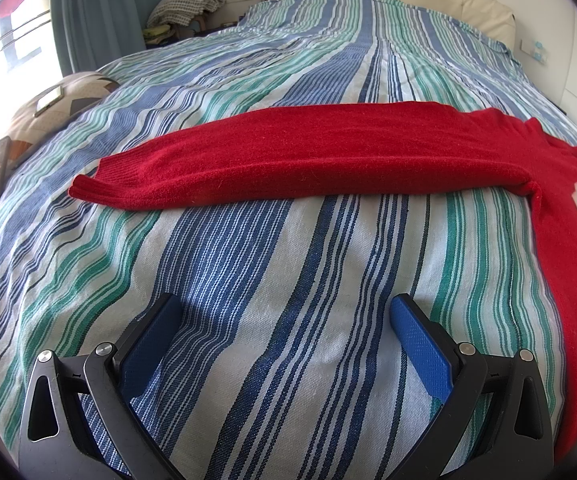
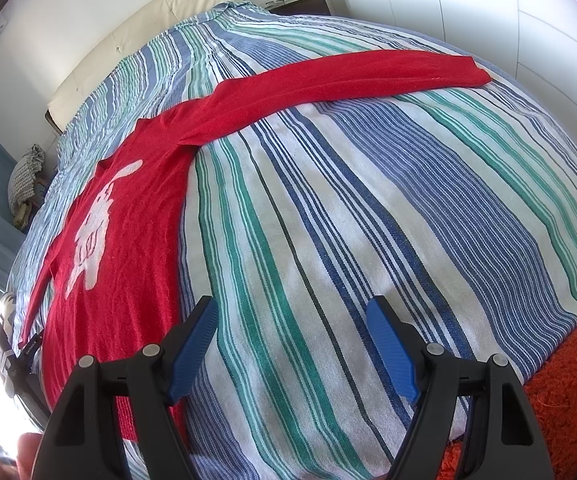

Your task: Fold small clothes

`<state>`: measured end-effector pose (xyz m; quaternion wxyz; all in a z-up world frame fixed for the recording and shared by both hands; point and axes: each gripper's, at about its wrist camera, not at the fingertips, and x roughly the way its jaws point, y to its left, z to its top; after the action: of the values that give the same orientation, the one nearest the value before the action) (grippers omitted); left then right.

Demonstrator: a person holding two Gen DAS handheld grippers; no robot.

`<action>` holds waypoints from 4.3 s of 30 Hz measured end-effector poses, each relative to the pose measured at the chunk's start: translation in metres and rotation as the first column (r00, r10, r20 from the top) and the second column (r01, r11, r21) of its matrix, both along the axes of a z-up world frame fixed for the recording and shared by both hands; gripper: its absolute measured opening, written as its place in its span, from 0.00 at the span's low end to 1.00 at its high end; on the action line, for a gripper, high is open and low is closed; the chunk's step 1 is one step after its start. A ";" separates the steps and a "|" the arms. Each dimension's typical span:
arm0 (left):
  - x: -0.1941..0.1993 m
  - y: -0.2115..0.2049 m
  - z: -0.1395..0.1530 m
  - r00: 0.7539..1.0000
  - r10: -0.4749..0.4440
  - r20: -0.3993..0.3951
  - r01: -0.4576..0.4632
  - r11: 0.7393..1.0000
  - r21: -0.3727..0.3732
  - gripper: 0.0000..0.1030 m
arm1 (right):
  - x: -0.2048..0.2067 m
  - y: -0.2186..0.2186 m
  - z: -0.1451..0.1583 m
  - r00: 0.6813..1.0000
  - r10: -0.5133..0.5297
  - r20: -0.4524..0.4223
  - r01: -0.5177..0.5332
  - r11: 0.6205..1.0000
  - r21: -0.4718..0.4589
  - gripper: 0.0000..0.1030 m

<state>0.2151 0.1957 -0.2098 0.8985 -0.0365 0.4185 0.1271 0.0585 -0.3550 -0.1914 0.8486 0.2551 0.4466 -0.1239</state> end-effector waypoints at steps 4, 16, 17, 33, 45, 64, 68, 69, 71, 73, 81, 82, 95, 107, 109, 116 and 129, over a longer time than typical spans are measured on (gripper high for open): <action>0.000 0.000 0.000 1.000 0.000 0.000 0.000 1.000 0.000 1.00 | 0.000 0.001 0.000 1.000 0.004 0.002 -0.004 1.000 0.001 0.74; 0.000 0.000 0.000 1.000 0.000 0.000 0.000 1.000 0.000 1.00 | 0.000 -0.001 0.000 1.000 -0.002 0.002 0.002 1.000 0.009 0.74; 0.000 0.001 0.000 1.000 0.000 0.000 0.000 1.000 0.000 1.00 | 0.000 0.000 0.000 1.000 -0.002 0.002 0.002 1.000 0.009 0.74; 0.000 0.000 0.000 1.000 0.000 0.000 0.000 1.000 0.000 1.00 | 0.000 -0.001 0.000 1.000 -0.001 -0.001 0.001 1.000 0.007 0.74; 0.000 0.000 0.000 1.000 0.001 -0.001 -0.001 1.000 -0.001 1.00 | 0.000 -0.001 0.001 1.000 -0.001 -0.001 0.001 1.000 0.009 0.74; 0.000 0.000 0.000 1.000 0.001 -0.001 -0.001 1.000 -0.001 1.00 | 0.000 -0.001 0.001 1.000 -0.002 -0.001 0.002 1.000 0.009 0.74; 0.000 0.000 0.000 1.000 0.001 -0.001 -0.001 1.000 -0.001 1.00 | 0.000 -0.001 0.001 1.000 -0.002 0.000 0.002 1.000 0.010 0.74; 0.000 0.000 0.000 1.000 0.001 -0.001 -0.001 1.000 -0.001 1.00 | 0.000 -0.001 0.001 1.000 -0.002 -0.001 0.002 1.000 0.010 0.74; 0.000 0.000 0.000 1.000 0.001 -0.001 -0.001 1.000 -0.001 1.00 | 0.000 -0.001 0.001 1.000 -0.001 -0.001 0.001 1.000 0.009 0.74; 0.000 0.000 0.000 1.000 0.001 -0.001 -0.001 1.000 -0.001 1.00 | 0.000 -0.001 0.001 1.000 -0.001 -0.001 0.001 1.000 0.009 0.74; 0.000 0.001 0.000 1.000 0.001 -0.001 -0.001 1.000 -0.001 1.00 | 0.000 -0.001 0.001 1.000 -0.001 -0.001 0.001 1.000 0.009 0.74; 0.000 0.000 0.000 1.000 0.001 -0.001 -0.001 1.000 -0.001 1.00 | 0.000 -0.001 0.001 1.000 -0.001 -0.001 0.001 1.000 0.009 0.74; 0.000 0.000 0.000 1.000 0.001 -0.001 -0.001 1.000 -0.001 1.00 | 0.000 -0.001 0.001 1.000 -0.002 -0.001 0.002 1.000 0.010 0.74; 0.000 0.000 0.000 1.000 0.001 -0.001 -0.001 1.000 -0.002 1.00 | 0.001 -0.002 0.002 1.000 -0.006 0.002 0.006 1.000 0.012 0.74; 0.000 0.000 0.000 1.000 0.001 -0.001 -0.001 1.000 -0.001 1.00 | 0.000 -0.003 0.003 1.000 -0.008 0.009 0.008 1.000 0.020 0.74; 0.000 0.000 0.000 1.000 0.001 -0.002 -0.001 1.000 -0.002 1.00 | -0.004 -0.014 0.009 0.998 -0.042 0.054 0.038 0.996 0.082 0.74; 0.001 -0.002 0.000 1.000 0.002 -0.006 -0.002 1.000 0.001 1.00 | 0.012 -0.190 0.028 0.909 -0.351 0.224 0.279 0.913 0.297 0.74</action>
<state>0.2162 0.1936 -0.2103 0.8973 -0.0361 0.4209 0.1283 0.0704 -0.5448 -0.1632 0.8297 0.4473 0.2905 -0.1647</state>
